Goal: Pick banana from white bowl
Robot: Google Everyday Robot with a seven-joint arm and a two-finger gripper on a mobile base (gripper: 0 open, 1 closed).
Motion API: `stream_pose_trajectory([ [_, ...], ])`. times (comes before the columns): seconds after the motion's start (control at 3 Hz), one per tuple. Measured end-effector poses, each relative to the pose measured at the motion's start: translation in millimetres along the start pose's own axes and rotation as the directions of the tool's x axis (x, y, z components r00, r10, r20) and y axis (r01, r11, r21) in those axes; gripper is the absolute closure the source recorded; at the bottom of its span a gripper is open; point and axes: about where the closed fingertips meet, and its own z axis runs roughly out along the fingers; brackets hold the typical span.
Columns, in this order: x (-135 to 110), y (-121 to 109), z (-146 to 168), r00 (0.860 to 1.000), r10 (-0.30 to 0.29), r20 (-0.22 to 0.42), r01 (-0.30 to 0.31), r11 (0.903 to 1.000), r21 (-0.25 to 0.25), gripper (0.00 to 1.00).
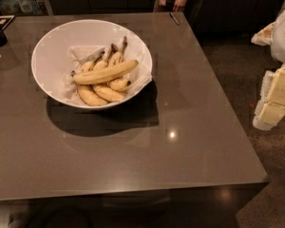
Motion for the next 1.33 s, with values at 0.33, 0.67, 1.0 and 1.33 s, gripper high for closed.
stream_pose_trajectory([
  [0.33, -10, -1, -1, 1.000, -0.010, 0.004, 0.010, 0.9998, 0.016, 0.00],
  [0.67, -44, 1, 7, 0.996, -0.088, 0.002, 0.088, 0.9959, -0.021, 0.00],
  [1.0, -84, 8, 21, 0.982, -0.189, -0.020, 0.187, 0.9790, -0.082, 0.00],
  [1.33, -110, 14, 27, 0.964, -0.264, -0.036, 0.259, 0.9602, -0.106, 0.00],
])
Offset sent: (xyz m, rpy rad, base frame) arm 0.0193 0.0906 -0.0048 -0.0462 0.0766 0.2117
